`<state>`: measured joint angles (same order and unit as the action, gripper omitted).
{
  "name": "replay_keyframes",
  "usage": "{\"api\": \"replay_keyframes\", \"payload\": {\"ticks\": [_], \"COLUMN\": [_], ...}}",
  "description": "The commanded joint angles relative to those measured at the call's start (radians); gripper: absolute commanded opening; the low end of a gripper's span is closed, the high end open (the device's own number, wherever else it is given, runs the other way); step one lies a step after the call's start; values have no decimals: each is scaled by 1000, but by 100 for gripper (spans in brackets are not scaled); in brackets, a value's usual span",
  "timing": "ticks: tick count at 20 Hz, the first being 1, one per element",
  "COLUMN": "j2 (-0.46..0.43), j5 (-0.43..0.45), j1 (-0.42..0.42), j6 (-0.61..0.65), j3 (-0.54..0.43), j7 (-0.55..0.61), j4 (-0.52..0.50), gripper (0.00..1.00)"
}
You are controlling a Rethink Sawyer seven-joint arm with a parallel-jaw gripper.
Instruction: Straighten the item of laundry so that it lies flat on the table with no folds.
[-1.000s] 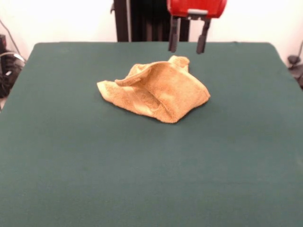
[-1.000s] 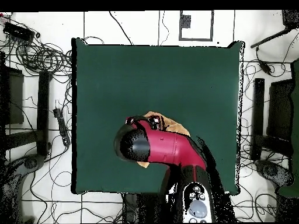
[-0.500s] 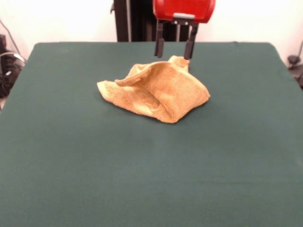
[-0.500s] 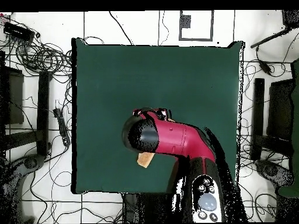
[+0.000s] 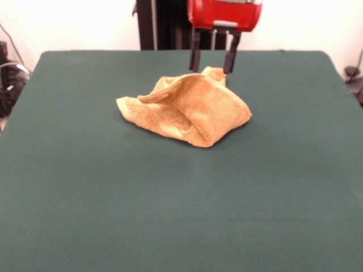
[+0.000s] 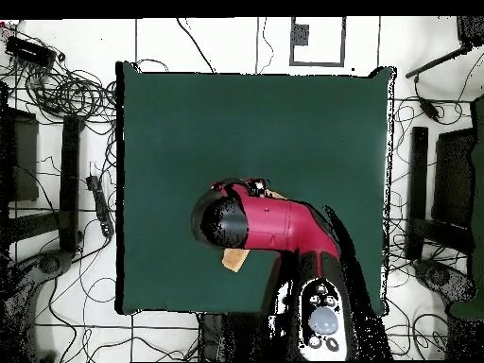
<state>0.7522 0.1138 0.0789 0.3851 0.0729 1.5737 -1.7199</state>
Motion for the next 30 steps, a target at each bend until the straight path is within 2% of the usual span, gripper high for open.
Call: {"api": "replay_keyframes", "payload": {"ticks": [1, 6, 8, 14, 20, 26, 30], "j2": [-48, -57, -68, -77, -56, -58, -86], "j5": [-38, -106, -140, -205, -223, -289, -333], "j1": [-77, -83, -66, -30, -46, -94, -82], "j6": [3, -15, -60, -125, -146, -204, -275], "j3": [-2, 53, 54, 59, 90, 154, 142], "j7": [243, 337, 365, 366, 369, 466, 505], "j4": [-42, -97, -128, -177, -209, -259, -303], "gripper": [100, 100, 100, 100, 100, 100, 100]}}
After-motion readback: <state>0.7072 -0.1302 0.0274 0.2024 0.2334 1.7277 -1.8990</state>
